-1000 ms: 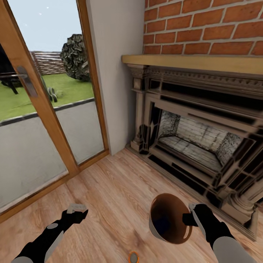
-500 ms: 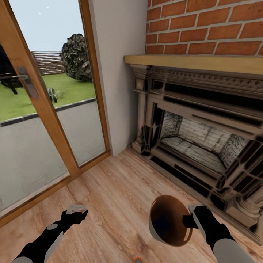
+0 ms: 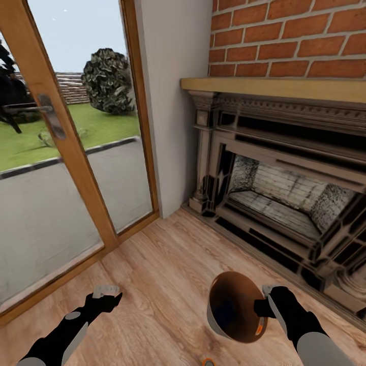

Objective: Put the three can of soda from the living room inside the tash can in the kitchen.

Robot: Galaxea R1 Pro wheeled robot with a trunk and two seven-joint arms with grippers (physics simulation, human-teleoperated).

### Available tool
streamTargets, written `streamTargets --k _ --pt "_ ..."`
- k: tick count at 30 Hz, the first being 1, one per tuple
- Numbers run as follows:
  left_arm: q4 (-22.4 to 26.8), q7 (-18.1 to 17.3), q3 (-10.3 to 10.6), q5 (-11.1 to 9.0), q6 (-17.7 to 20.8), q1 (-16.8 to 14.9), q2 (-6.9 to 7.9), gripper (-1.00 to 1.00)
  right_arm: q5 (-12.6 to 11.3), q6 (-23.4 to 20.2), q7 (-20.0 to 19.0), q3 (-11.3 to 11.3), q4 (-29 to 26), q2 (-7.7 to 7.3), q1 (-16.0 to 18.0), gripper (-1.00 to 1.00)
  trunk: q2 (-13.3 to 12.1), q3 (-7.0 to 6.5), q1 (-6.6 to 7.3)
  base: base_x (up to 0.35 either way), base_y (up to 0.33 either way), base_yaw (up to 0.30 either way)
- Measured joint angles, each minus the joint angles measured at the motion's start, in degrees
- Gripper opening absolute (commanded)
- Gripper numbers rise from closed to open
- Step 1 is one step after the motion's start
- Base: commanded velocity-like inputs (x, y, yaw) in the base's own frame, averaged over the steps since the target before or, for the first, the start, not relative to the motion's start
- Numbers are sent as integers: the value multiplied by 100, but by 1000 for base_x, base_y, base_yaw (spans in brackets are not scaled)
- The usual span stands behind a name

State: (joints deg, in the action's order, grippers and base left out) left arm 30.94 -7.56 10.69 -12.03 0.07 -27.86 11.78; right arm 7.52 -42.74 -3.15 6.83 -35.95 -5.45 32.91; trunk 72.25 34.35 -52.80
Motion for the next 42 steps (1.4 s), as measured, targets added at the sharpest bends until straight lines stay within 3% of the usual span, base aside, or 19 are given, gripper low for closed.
streamTargets --k 18,35,42 --pt "0 1 3 5 11 0 0 100 -8 0 0 0 0 4 -5 -100 0 -112 0 0 310 -154" --pt "0 0 3 5 10 0 0 100 -1 8 0 -17 11 23 -6 -100 0 -124 0 0 314 -10" --pt "2 7 3 -1 -34 0 0 100 -21 8 0 -19 16 32 -5 -100 0 -124 0 -45 93 0"
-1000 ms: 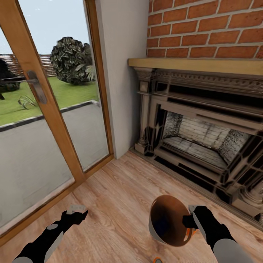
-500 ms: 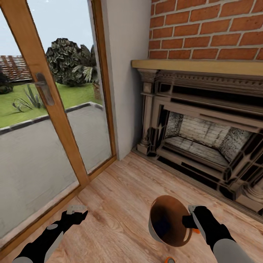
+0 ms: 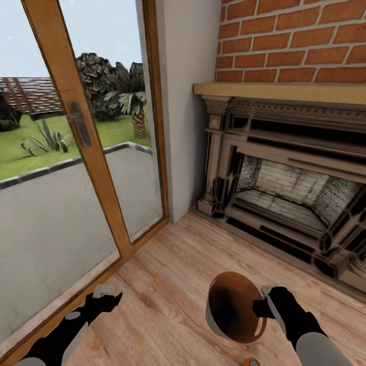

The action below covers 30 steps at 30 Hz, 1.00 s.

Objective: Put the three can of soda from the living room inside the tash can in the kitchen.

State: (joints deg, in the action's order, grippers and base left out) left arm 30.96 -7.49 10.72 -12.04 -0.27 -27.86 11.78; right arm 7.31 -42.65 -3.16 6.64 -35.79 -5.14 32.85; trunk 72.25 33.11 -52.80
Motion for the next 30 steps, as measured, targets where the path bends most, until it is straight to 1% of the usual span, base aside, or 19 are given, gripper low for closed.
streamTargets --k 2,5,11,12,13,16,18,21,24,30 --pt "3 0 0 14 -8 0 0 100 -18 0 1 1 -3 -1 -2 -100 0 0 0 -259 -68 0" --pt "0 -4 0 16 -8 0 0 100 75 2 9 -1 -2 -5 -15 -100 0 0 0 -140 47 0" --pt "-2 -2 0 25 -5 0 0 100 3 5 4 1 -6 2 -25 -100 0 0 0 -35 184 0" --pt "-2 0 0 24 -9 0 0 100 -48 82 4 -8 -2 4 -30 -100 0 0 0 -4 62 0" --pt "-3 1 1 21 -14 0 0 100 -53 138 5 2 -8 5 -27 -100 0 -1 0 -4 50 0" --pt "-1 2 0 15 -25 0 0 100 39 197 11 0 3 3 -32 -100 0 0 0 -2 26 0" --pt "1 -1 0 12 -28 0 0 100 -5 216 9 -1 7 3 -34 -100 0 0 0 -49 29 0" --pt "-1 -6 -4 22 -2 0 0 100 34 234 12 -1 10 3 -35 -100 0 0 0 -207 93 0" --pt "-2 -7 -6 25 18 0 0 100 -7 236 10 -1 13 3 -33 -100 0 0 0 -278 106 0" --pt "-2 -7 -4 26 33 0 0 100 13 237 13 -3 18 7 -34 -100 0 0 0 -296 116 0"
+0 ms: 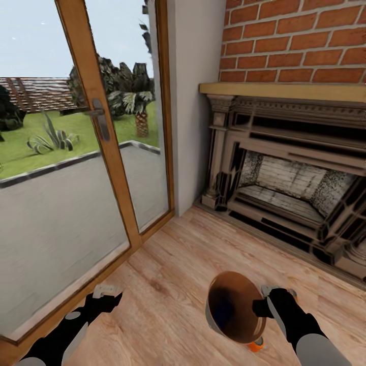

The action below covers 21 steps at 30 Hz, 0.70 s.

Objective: Put the three can of soda from the living room inside the tash can in the kitchen.

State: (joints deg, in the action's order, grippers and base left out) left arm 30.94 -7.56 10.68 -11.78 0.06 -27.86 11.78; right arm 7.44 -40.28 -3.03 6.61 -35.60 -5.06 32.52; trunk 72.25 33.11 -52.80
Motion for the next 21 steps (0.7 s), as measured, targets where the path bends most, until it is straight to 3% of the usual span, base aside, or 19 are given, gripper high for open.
streamTargets --k 14,21 --pt "-9 -1 -13 -24 13 0 0 100 6 0 -1 -2 10 2 1 -100 0 0 0 -24 281 0" --pt "-1 5 -7 -3 -2 0 0 100 -15 1 4 0 13 3 -1 -100 0 -20 0 1 302 -116"
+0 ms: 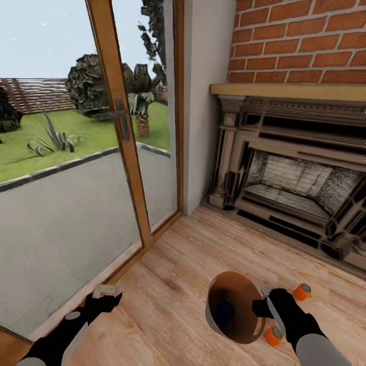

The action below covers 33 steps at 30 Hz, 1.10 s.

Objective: Put the three can of soda from the living room inside the tash can in the kitchen.

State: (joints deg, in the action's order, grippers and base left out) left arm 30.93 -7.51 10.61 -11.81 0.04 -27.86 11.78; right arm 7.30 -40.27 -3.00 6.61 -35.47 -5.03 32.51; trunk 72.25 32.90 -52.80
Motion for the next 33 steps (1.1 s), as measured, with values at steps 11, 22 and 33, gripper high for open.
streamTargets --k 11,22,33 --pt "1 4 3 -4 -31 0 0 100 11 3 3 4 -2 -3 0 -100 0 -68 0 0 55 -189" --pt "1 12 3 -5 -46 0 0 100 30 7 -34 99 -50 -60 -1 -100 0 -141 0 0 1 -187" --pt "0 23 3 -5 -46 1 0 100 56 17 -499 367 -77 -587 3 -100 0 -163 0 0 0 -41"
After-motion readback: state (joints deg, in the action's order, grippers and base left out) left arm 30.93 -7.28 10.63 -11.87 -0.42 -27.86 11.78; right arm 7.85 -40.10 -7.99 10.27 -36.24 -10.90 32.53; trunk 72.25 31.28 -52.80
